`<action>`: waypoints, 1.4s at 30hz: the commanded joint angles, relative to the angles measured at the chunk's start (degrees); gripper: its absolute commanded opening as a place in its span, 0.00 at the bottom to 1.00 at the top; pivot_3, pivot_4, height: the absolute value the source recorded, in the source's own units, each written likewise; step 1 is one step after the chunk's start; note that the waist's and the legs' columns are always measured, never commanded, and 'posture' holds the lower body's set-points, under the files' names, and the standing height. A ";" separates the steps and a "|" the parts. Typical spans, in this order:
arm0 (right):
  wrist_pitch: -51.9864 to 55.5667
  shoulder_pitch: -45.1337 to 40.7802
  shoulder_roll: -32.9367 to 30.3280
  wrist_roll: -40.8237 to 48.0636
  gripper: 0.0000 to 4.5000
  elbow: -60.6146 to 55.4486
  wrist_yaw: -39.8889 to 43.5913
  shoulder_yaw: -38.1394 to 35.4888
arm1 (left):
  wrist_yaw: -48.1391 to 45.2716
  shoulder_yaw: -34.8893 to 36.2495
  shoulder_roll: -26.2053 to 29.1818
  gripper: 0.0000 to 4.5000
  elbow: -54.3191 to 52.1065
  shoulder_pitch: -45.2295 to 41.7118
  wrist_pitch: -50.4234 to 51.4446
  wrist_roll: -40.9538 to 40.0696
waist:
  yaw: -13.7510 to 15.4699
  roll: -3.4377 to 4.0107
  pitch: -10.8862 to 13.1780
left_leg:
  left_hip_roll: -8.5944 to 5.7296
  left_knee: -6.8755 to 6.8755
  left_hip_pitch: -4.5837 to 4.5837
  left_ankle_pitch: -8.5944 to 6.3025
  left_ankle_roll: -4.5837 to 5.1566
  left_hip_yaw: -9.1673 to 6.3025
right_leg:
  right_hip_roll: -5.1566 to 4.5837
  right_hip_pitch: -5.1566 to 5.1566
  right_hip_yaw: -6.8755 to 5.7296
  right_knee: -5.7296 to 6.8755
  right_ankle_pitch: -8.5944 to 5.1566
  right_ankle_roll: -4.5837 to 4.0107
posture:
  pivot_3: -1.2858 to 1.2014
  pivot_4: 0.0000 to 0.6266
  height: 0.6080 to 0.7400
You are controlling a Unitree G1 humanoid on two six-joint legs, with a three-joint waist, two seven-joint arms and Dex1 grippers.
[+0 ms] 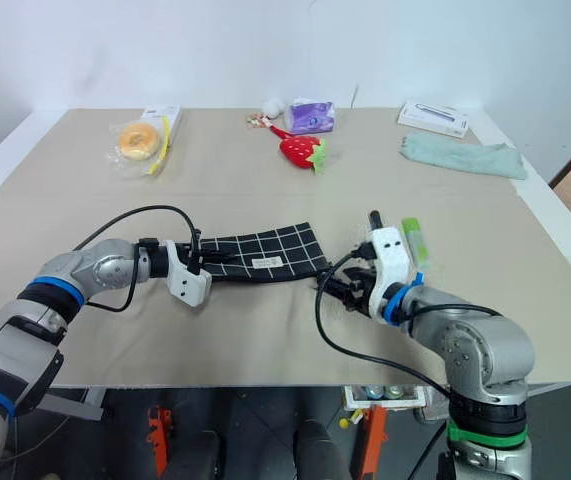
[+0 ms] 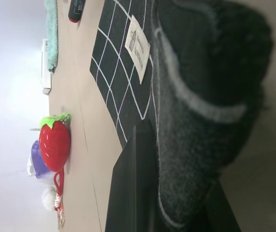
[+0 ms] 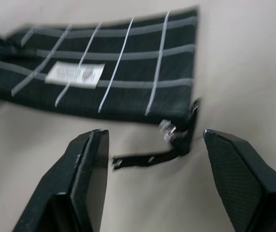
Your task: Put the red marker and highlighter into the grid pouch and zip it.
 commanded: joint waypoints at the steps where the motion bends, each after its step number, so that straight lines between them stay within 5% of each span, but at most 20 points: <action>1: -3.78 0.19 -2.16 -4.62 0.78 -1.60 -1.80 7.31 | -0.74 -0.10 -0.78 0.00 -2.14 1.31 0.21 -0.79 | 0.01 0.00 0.00 | 0.00 0.00 0.00 0.00 0.00 0.00 | 0.00 0.00 0.00 0.00 0.00 0.00 | 0.52 0.24 1.00; 13: -10.01 -0.17 -3.92 -11.44 0.78 2.14 -2.81 13.14 | -1.96 0.30 -0.50 0.00 -3.97 2.46 1.12 -1.74 | 0.02 0.00 0.00 | -0.01 0.00 -0.01 0.00 0.00 0.00 | 0.00 0.00 -0.01 -0.02 -0.01 0.02 | 0.52 0.24 1.00; 16: -10.65 0.02 -4.16 -12.04 0.64 2.40 -2.48 13.44 | -2.18 0.46 -0.51 0.00 -4.41 2.74 1.40 -1.90 | 0.03 -0.01 0.00 | -0.01 0.00 -0.01 0.00 0.00 0.00 | -0.01 0.00 -0.01 -0.02 -0.01 0.02 | 0.52 0.24 1.00; 23: -10.90 0.07 -4.64 -12.46 0.01 1.85 -1.36 13.61 | -2.59 0.70 -0.59 0.00 -5.19 3.09 1.92 -2.30 | 0.02 -0.01 0.00 | 0.00 0.00 -0.01 0.00 0.00 0.00 | 0.00 -0.01 -0.01 -0.02 -0.02 0.02 | 0.52 0.24 1.00; 34: -9.39 -0.69 -6.45 -10.31 0.01 -2.01 1.69 12.94 | -2.77 1.19 -0.82 0.00 -5.42 3.16 3.17 -3.19 | 0.04 0.00 0.00 | 0.00 0.01 -0.01 0.00 0.00 0.00 | 0.00 0.00 -0.01 -0.02 -0.01 0.02 | 0.52 0.24 1.00; 42: -5.31 -1.66 2.96 -10.16 0.01 -4.62 -1.84 19.03 | -5.73 4.25 -3.78 0.00 -7.48 4.45 5.21 -10.05 | 0.21 -0.02 -0.01 | 0.01 0.04 0.02 0.01 0.00 -0.07 | 0.01 0.05 -0.08 0.02 -0.01 0.01 | 0.52 0.24 1.00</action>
